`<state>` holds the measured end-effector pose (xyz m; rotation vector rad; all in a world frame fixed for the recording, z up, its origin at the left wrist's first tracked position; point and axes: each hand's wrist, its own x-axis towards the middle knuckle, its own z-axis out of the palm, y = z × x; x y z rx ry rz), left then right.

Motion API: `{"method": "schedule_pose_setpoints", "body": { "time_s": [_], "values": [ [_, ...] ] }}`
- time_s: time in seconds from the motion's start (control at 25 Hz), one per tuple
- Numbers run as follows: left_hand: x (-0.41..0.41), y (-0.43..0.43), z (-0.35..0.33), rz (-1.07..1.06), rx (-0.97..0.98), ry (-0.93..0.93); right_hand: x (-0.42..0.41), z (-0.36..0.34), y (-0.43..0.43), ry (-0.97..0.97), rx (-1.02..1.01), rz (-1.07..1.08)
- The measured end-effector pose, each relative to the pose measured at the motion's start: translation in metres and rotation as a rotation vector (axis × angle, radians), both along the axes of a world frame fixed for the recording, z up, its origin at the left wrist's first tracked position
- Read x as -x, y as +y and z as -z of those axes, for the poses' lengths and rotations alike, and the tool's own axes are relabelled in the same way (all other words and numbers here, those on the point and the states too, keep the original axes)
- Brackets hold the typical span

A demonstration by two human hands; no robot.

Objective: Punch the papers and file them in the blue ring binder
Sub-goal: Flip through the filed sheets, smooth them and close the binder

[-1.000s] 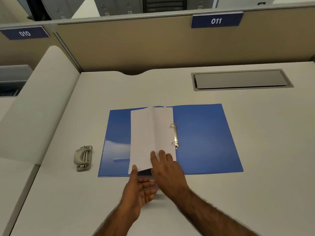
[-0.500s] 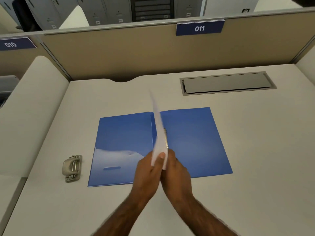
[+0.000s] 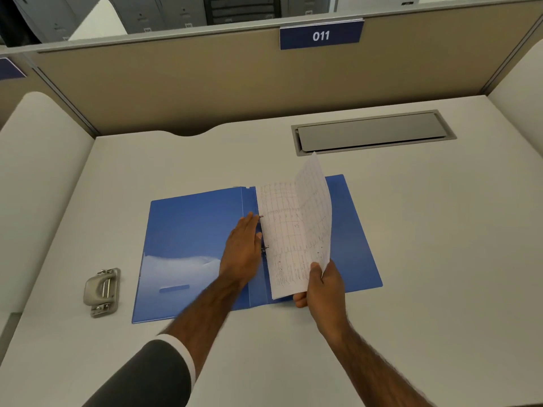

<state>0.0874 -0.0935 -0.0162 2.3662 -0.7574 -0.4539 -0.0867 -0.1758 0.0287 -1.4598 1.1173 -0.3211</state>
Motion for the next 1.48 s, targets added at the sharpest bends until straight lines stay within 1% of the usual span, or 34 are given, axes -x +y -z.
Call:
{"method": "schedule_pose_setpoints", "body": {
  "time_s": [0.16,0.28,0.44,0.48,0.56,0.64,0.68,0.72,0.8,0.84,0.88,0.92,0.96,1.04,1.12,1.24,1.32,1.4,1.48],
  "values": [
    [0.002,-0.01,0.001,0.099,-0.089,-0.107,0.008,0.009,-0.005,-0.021,-0.091,0.071],
    [0.003,-0.018,0.001,0.217,-0.239,-0.259,0.01,0.017,-0.011,-0.006,-0.129,0.099],
    [0.007,-0.028,0.004,0.314,-0.463,-0.443,0.017,0.025,-0.022,0.005,-0.147,0.112],
    [0.009,-0.03,0.004,0.326,-0.499,-0.483,0.022,0.026,-0.026,-0.001,-0.142,0.116],
    [0.011,-0.032,0.005,0.345,-0.525,-0.503,0.034,0.028,-0.035,0.008,-0.085,0.126],
    [0.01,-0.034,0.006,0.378,-0.531,-0.48,0.048,0.029,-0.041,0.077,0.038,0.13],
    [0.009,-0.034,0.006,0.395,-0.529,-0.465,0.056,0.029,-0.045,0.157,0.162,0.129],
    [0.007,-0.035,0.006,0.409,-0.529,-0.452,0.062,0.029,-0.049,0.271,0.342,0.122],
    [0.005,-0.034,0.006,0.429,-0.529,-0.446,0.067,0.028,-0.059,0.48,0.799,0.054],
    [0.004,-0.033,0.006,0.432,-0.528,-0.451,0.061,0.024,-0.063,0.498,1.001,-0.04],
    [0.004,-0.032,0.007,0.433,-0.529,-0.457,0.049,0.022,-0.065,0.465,1.132,-0.176],
    [0.004,-0.031,0.007,0.432,-0.531,-0.46,0.033,0.022,-0.066,0.41,1.194,-0.323],
    [0.004,-0.031,0.008,0.429,-0.533,-0.462,0.015,0.025,-0.063,0.379,1.199,-0.449],
    [0.007,-0.033,0.011,0.423,-0.539,-0.476,-0.017,0.038,-0.059,0.418,1.13,-0.612],
    [0.007,-0.035,0.012,0.427,-0.544,-0.487,-0.036,0.056,-0.062,0.499,1.062,-0.706],
    [0.004,-0.034,0.013,0.403,-0.495,-0.491,-0.039,0.081,-0.068,0.565,1.017,-0.749],
    [0.01,-0.028,0.01,0.346,-0.417,-0.446,-0.035,0.087,-0.068,0.581,1.021,-0.744],
    [0.036,-0.012,0.009,0.19,-0.247,-0.299,-0.03,0.092,-0.066,0.579,1.032,-0.731],
    [0.072,0.018,0.001,-0.058,-0.011,-0.057,-0.03,0.092,-0.064,0.565,1.042,-0.731]
  ]
}}
